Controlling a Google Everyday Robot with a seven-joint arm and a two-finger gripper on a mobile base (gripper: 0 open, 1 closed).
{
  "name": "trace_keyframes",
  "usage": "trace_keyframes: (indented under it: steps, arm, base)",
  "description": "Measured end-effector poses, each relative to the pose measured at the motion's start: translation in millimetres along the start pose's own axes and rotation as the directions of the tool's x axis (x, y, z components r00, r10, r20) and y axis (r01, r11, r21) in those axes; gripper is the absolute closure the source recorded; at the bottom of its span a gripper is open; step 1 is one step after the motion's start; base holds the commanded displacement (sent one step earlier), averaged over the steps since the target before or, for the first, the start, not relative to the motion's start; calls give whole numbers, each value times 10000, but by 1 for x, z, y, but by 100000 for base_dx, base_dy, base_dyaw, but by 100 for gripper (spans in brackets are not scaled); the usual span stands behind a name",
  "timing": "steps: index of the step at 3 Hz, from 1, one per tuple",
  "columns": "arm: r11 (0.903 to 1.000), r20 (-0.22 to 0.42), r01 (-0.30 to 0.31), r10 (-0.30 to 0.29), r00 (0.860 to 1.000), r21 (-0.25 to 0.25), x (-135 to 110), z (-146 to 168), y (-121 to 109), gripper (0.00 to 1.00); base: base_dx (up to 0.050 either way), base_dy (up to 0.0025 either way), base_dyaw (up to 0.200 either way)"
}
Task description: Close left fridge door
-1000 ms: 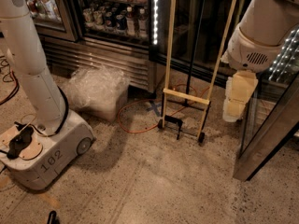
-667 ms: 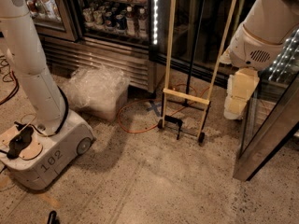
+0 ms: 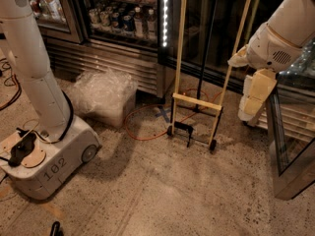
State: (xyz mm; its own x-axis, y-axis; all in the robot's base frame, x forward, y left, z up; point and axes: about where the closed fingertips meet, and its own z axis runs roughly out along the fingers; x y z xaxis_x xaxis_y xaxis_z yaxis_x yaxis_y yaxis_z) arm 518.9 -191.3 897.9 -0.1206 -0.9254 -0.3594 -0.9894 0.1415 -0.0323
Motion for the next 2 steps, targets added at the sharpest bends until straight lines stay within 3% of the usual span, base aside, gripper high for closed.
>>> trace_keyframes:
  steps: [2]
  arm:
    - [10000, 0, 0, 0, 10000, 0, 0, 0, 0, 0]
  base:
    - [4968, 5, -102]
